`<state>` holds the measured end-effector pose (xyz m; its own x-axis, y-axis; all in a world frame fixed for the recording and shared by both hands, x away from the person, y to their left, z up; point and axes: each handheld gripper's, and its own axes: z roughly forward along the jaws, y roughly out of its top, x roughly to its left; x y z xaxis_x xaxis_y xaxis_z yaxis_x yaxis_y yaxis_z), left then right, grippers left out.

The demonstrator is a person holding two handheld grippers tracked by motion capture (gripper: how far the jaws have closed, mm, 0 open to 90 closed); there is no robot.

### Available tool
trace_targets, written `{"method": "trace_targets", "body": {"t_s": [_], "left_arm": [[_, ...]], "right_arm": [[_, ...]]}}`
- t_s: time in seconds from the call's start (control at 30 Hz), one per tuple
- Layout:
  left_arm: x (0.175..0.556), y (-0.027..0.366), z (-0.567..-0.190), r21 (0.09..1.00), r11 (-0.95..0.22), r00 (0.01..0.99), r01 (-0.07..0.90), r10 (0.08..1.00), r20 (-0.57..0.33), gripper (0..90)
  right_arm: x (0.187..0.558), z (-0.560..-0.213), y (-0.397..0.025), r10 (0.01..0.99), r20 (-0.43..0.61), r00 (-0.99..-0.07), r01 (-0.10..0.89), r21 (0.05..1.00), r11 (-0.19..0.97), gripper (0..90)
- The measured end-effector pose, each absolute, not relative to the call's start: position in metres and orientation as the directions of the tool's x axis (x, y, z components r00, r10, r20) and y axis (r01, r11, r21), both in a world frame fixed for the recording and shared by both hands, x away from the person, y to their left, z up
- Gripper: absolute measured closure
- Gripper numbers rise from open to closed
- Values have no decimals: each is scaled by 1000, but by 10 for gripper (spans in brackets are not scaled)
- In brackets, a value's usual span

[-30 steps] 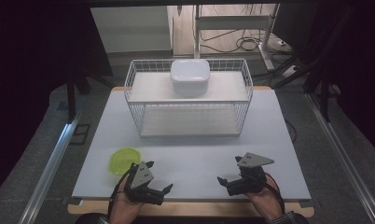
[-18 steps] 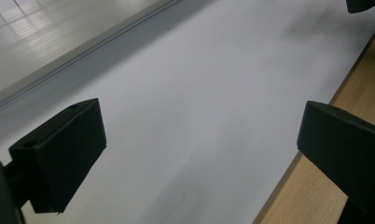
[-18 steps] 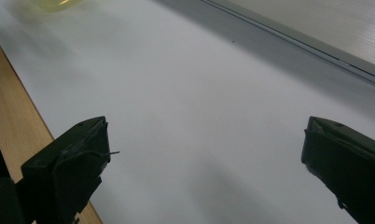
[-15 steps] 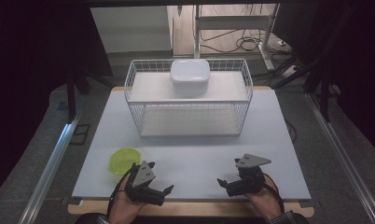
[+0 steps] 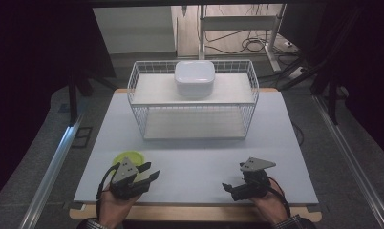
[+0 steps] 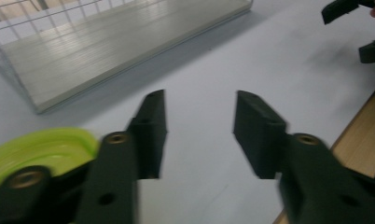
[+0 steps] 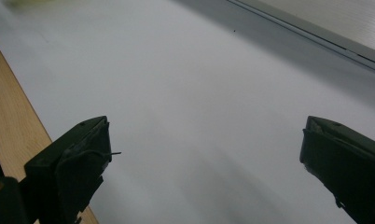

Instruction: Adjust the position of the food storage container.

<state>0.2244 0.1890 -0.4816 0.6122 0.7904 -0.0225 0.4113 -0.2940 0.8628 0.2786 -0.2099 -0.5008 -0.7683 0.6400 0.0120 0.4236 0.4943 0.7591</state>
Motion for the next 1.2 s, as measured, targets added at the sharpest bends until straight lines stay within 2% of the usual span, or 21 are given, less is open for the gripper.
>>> {"method": "trace_targets", "body": {"t_s": [0.17,0.27,0.5,0.8,1.03,1.2], "left_arm": [[226,209,-477,879,-245,543,409,840,-18,848],[228,225,-476,881,-208,493,424,869,-33,890],[235,265,-484,866,-142,389,479,919,-65,896],[242,296,-501,821,-102,274,562,959,-69,897],[250,307,-517,745,-65,243,664,961,-132,897],[255,306,-525,717,-83,292,692,941,-173,897]], "right_arm": [[279,-502,-209,635,10,-773,422,755,502,27],[279,-503,-209,634,11,-773,424,753,504,28],[280,-504,-210,632,35,-774,438,750,495,30],[279,-506,-209,630,33,-776,441,743,504,34],[279,-507,-209,628,33,-778,443,737,510,37],[279,-508,-208,625,29,-780,442,732,519,40]]}}
